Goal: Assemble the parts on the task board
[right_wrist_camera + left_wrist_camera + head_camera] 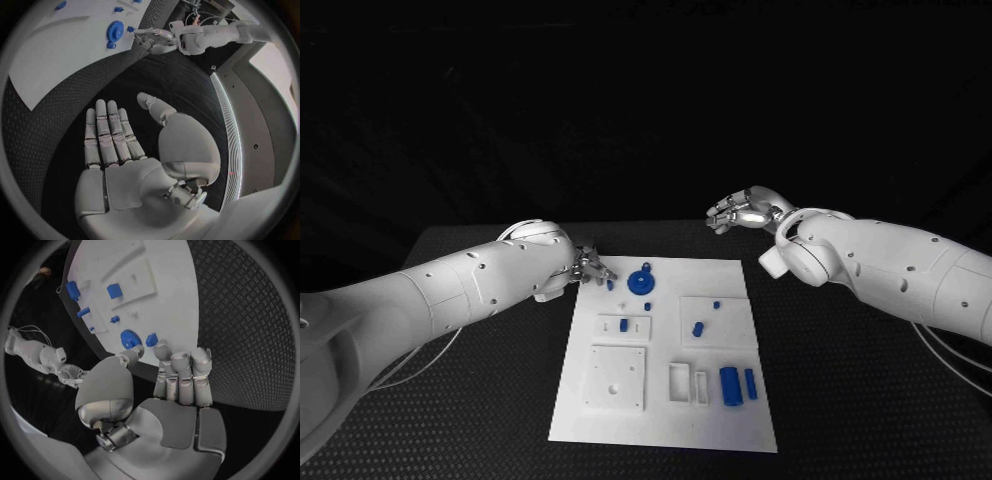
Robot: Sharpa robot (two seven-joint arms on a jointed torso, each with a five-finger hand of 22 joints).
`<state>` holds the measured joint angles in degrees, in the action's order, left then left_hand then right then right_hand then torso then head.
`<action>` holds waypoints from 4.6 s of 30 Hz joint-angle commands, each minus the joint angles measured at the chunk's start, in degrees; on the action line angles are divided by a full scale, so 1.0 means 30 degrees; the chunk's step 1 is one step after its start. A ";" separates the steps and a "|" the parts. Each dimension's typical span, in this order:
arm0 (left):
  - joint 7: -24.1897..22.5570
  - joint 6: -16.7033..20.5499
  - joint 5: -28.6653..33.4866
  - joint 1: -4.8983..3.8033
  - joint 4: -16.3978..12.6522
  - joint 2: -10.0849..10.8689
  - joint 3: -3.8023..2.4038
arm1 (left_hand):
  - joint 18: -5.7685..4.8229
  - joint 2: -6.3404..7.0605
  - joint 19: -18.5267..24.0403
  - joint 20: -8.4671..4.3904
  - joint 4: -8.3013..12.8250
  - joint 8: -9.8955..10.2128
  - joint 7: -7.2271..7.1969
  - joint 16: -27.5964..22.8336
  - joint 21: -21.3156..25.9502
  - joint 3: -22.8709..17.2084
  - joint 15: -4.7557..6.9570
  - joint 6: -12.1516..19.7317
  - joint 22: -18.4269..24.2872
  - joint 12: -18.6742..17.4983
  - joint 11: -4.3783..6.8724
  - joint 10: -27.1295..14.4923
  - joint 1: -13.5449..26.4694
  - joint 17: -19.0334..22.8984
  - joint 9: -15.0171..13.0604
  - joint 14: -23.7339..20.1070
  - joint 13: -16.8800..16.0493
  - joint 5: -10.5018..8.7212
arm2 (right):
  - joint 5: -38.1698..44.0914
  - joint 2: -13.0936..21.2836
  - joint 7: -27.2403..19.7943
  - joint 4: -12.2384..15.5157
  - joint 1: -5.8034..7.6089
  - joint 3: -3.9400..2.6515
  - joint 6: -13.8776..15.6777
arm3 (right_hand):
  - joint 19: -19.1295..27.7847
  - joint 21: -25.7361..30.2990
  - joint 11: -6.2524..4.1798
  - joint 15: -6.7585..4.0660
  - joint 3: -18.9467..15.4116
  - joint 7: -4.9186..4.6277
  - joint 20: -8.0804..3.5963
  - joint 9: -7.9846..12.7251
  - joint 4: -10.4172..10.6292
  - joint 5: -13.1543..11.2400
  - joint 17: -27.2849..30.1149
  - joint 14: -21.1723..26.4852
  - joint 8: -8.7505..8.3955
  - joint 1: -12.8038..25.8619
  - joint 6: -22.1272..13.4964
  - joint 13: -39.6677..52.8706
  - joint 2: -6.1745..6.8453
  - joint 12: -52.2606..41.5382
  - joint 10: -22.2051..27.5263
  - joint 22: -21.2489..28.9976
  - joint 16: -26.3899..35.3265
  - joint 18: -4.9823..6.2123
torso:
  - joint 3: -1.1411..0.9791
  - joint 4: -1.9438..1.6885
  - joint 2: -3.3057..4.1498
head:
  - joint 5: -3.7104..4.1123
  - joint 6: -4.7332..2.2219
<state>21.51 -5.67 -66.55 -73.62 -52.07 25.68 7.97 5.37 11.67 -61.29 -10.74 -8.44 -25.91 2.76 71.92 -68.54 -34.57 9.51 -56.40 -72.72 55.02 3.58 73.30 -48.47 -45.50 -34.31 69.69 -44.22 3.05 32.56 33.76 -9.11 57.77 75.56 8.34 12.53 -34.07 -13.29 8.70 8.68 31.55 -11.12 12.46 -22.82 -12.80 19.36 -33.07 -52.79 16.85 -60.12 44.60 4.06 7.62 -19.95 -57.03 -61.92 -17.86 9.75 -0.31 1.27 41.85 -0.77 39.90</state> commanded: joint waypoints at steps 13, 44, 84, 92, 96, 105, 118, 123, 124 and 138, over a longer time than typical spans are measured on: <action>-0.0414 -0.0367 0.0200 0.0049 0.0388 -0.0267 -0.0009 | 0.1226 -0.0414 0.0194 -0.1113 0.0128 0.0160 0.0080 0.0057 0.0015 0.0282 -0.0001 0.0099 -0.0044 0.0070 -0.0036 -0.0204 0.0019 -0.0036 -0.0051 -0.0167 -0.0021 -0.0064 | 0.0068 -0.0118 -0.0081 0.0001 -0.0007 -0.0009 -0.0247 | 0.0166 0.0123 0.0042 -0.0013 -0.0101 -0.0397 0.0020 0.0035 0.0013 0.0108 0.0022 0.0184 0.0085 0.0204 -0.0081 -0.0030 -0.0064 0.0071 -0.0006 -0.0046 0.0105 0.0311 | 0.0004 0.0017 0.0004 | 0.0016 0.0062; -0.0667 -0.0470 0.0445 0.0419 0.0797 -0.0653 0.0013 | 0.1214 -0.0725 0.0278 -0.1118 0.0348 0.0197 0.0090 0.0071 0.0019 0.0440 -0.0013 0.0097 -0.0072 0.0096 -0.0046 -0.0251 -0.0048 -0.0067 -0.0093 -0.0220 -0.0013 -0.0065 | 0.0070 -0.0215 -0.0097 0.0010 -0.0007 -0.0009 -0.0271 | 0.0174 0.0156 0.0040 -0.0001 -0.0117 -0.0395 0.0024 0.0048 0.0000 0.0113 0.0028 0.0197 0.0094 0.0197 -0.0078 -0.0030 -0.0074 0.0067 -0.0009 -0.0080 0.0109 0.0311 | -0.0002 0.0000 -0.0008 | 0.0130 0.0068; -0.0745 0.0283 0.4036 0.0494 0.0553 -0.0274 -0.0023 | 0.0950 -0.4994 0.0346 -0.1040 0.4700 -0.0501 -0.0228 0.0310 -0.0246 -0.0415 0.0187 -0.1046 -0.0354 0.0383 0.0230 0.0106 -0.1295 -0.0180 -0.0662 -0.0018 0.0207 0.0095 | 0.0072 -0.0151 -0.0092 -0.0014 -0.0063 -0.0009 -0.0318 | 0.0171 0.0188 0.0038 0.0000 -0.0123 -0.0392 0.0025 0.0063 -0.0015 0.0133 0.0034 0.0203 0.0105 0.0181 -0.0074 -0.0029 -0.0090 0.0063 -0.0012 -0.0121 0.0109 0.0316 | -0.0008 -0.0023 -0.0018 | 0.0156 0.0178; -0.0595 0.0539 0.5347 0.0461 -0.0611 0.0788 -0.0073 | 0.0913 -0.5254 0.0306 -0.1022 0.5032 -0.0568 -0.0259 0.0381 -0.0279 -0.0567 0.0218 -0.1083 -0.0377 0.0422 0.0264 0.0210 -0.1015 -0.0197 -0.0645 0.0069 0.0241 0.0111 | 0.0072 -0.0063 -0.0081 -0.0034 -0.0072 -0.0009 -0.0307 | 0.0170 0.0196 0.0039 0.0000 -0.0128 -0.0393 0.0027 0.0067 -0.0018 0.0140 0.0035 0.0205 0.0107 0.0183 -0.0074 -0.0030 -0.0086 0.0064 -0.0010 -0.0131 0.0110 0.0316 | -0.0028 -0.0044 -0.0046 | 0.0150 0.0198; -0.0504 0.0649 0.5345 0.0207 -0.1501 0.1348 -0.0133 | 0.0905 -0.5300 0.0299 -0.1018 0.5141 -0.0576 -0.0268 0.0404 -0.0287 -0.0607 0.0221 -0.1106 -0.0384 0.0432 0.0271 0.0241 -0.0937 -0.0205 -0.0628 0.0091 0.0251 0.0109 | 0.0072 0.0027 -0.0068 -0.0045 -0.0072 -0.0009 -0.0283 | 0.0170 0.0200 0.0040 0.0000 -0.0131 -0.0393 0.0028 0.0069 -0.0018 0.0142 0.0035 0.0206 0.0108 0.0185 -0.0074 -0.0030 -0.0083 0.0064 -0.0009 -0.0135 0.0110 0.0316 | -0.0017 -0.0095 -0.0053 | 0.0178 0.0205; -0.0161 0.0950 0.3832 -0.0597 -0.4138 0.2828 -0.0107 | 0.0884 -0.5284 0.0254 -0.1007 0.5454 -0.0616 -0.0322 0.0500 -0.0306 -0.0798 0.0238 -0.1284 -0.0394 0.0466 0.0324 0.0431 -0.0801 -0.0230 -0.0558 0.0225 0.0298 0.0110 | 0.0072 0.0100 -0.0055 0.0017 -0.0072 -0.0007 -0.0285 | 0.0169 0.0208 0.0040 0.0000 -0.0137 -0.0393 0.0030 0.0073 -0.0017 0.0148 0.0037 0.0208 0.0111 0.0190 -0.0074 -0.0030 -0.0074 0.0064 -0.0009 -0.0144 0.0110 0.0316 | -0.0019 -0.0138 -0.0058 | 0.0090 0.0229; 0.0721 0.2228 0.0802 -0.0678 -0.7503 0.4221 0.0581 | 0.0869 -0.5078 0.0046 -0.1002 0.5669 -0.0606 -0.0433 0.0684 -0.0344 -0.1094 0.0327 -0.1626 -0.0362 0.0518 0.0438 0.0854 -0.0716 -0.0268 -0.0395 0.0575 0.0372 0.0162 | 0.0072 0.0190 -0.0046 0.0087 -0.0072 -0.0006 -0.0247 | 0.0166 0.0222 0.0041 0.0000 -0.0145 -0.0394 0.0034 0.0080 -0.0001 0.0158 0.0040 0.0212 0.0114 0.0209 -0.0073 -0.0031 -0.0073 0.0064 -0.0007 -0.0160 0.0111 0.0316 | -0.0002 -0.0107 -0.0031 | -0.0076 0.0326; 0.0870 0.2945 0.0236 -0.0667 -0.8252 0.4479 0.1200 | 0.0883 -0.4995 -0.0062 -0.1017 0.5727 -0.0498 -0.0486 0.0763 -0.0362 -0.1199 0.0384 -0.1821 -0.0340 0.0531 0.0493 0.1029 -0.0688 -0.0291 -0.0344 0.0725 0.0396 0.0169 | 0.0072 0.0235 -0.0048 0.0142 -0.0072 -0.0006 -0.0238 | 0.0165 0.0227 0.0041 0.0000 -0.0146 -0.0394 0.0035 0.0082 0.0004 0.0163 0.0041 0.0212 0.0115 0.0214 -0.0073 -0.0031 -0.0073 0.0064 -0.0007 -0.0165 0.0111 0.0317 | -0.0013 -0.0127 -0.0039 | -0.0071 0.0398; 0.0842 0.3288 0.0302 -0.0658 -0.8415 0.4542 0.1326 | 0.0886 -0.4975 -0.0076 -0.1019 0.5732 -0.0479 -0.0492 0.0769 -0.0364 -0.1211 0.0391 -0.1846 -0.0337 0.0530 0.0499 0.1048 -0.0681 -0.0293 -0.0338 0.0741 0.0400 0.0169 | 0.0072 0.0243 -0.0048 0.0153 -0.0072 -0.0006 -0.0225 | 0.0165 0.0228 0.0041 0.0000 -0.0146 -0.0394 0.0035 0.0083 0.0005 0.0164 0.0041 0.0212 0.0116 0.0214 -0.0073 -0.0031 -0.0073 0.0064 -0.0007 -0.0167 0.0111 0.0317 | -0.0009 -0.0124 -0.0035 | -0.0073 0.0415; 0.1014 0.3802 0.0011 0.0000 -0.9226 0.4946 0.1903 | 0.0901 -0.4899 -0.0189 -0.1034 0.5729 -0.0324 -0.0532 0.0796 -0.0374 -0.1320 0.0421 -0.2057 -0.0307 0.0507 0.0540 0.1205 -0.0610 -0.0296 -0.0291 0.0852 0.0441 0.0231 | 0.0072 0.0336 -0.0039 0.0189 -0.0072 -0.0006 -0.0272 | 0.0164 0.0245 0.0042 -0.0002 -0.0148 -0.0395 0.0035 0.0092 0.0016 0.0179 0.0044 0.0216 0.0117 0.0221 -0.0077 -0.0032 -0.0075 0.0064 -0.0005 -0.0185 0.0112 0.0320 | -0.0018 -0.0091 -0.0024 | -0.0175 0.0566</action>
<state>24.27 4.28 -65.30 -73.69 -79.71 40.56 13.70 4.85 -2.86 -61.54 -10.74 5.66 -27.09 1.12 74.10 -69.44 -35.24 9.60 -62.05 -73.69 56.30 5.31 76.47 -50.36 -46.31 -35.22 71.27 -42.97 3.34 32.56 34.78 -8.96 58.21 75.35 8.35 12.41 -33.85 -12.85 8.70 8.60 31.55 -11.12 12.67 -22.64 -12.80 19.52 -32.99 -52.49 16.85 -59.88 44.60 4.03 7.38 -19.95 -57.03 -62.40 -17.86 9.75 -0.32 0.96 41.78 -1.24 41.51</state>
